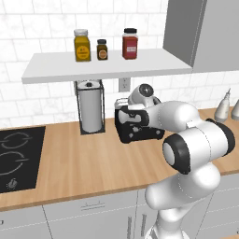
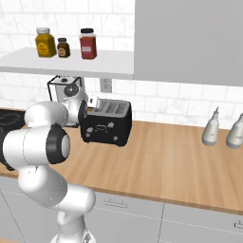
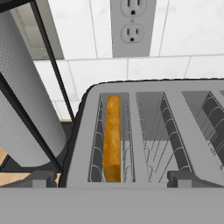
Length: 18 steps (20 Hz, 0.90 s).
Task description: Start the toaster. Once the lever pops up, take the bread to the plate on the dining counter.
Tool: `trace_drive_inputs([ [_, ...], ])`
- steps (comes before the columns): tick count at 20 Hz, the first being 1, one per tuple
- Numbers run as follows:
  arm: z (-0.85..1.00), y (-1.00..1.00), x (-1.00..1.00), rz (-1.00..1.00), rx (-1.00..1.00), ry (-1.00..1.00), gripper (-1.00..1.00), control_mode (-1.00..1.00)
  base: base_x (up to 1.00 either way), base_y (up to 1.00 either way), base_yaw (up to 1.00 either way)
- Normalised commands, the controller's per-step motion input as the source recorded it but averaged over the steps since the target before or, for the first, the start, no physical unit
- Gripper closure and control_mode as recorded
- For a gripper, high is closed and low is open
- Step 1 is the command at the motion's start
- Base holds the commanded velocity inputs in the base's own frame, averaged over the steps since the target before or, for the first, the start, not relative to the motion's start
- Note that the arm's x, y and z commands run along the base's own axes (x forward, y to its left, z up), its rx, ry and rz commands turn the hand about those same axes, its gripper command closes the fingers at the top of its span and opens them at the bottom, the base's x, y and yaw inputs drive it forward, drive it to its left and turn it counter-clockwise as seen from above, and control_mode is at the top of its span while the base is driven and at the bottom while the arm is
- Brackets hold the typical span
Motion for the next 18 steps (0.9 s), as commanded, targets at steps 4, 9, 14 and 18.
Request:
trace_drive_inputs([
  [4,0.00,0.00,0.00,0.00,0.00,0.00,-1.00,-1.00,0.00,0.00,0.00],
  [9,0.00,0.00,0.00,0.00,0.00,0.00,-1.00,-1.00,0.00,0.00,0.00],
  [14,0.00,0.00,0.00,0.00,0.00,0.00,-1.00,-1.00,0.00,0.00,0.00],
  [18,0.00,0.00,0.00,0.00,0.00,0.00,-1.00,-1.00,0.00,0.00,0.00],
])
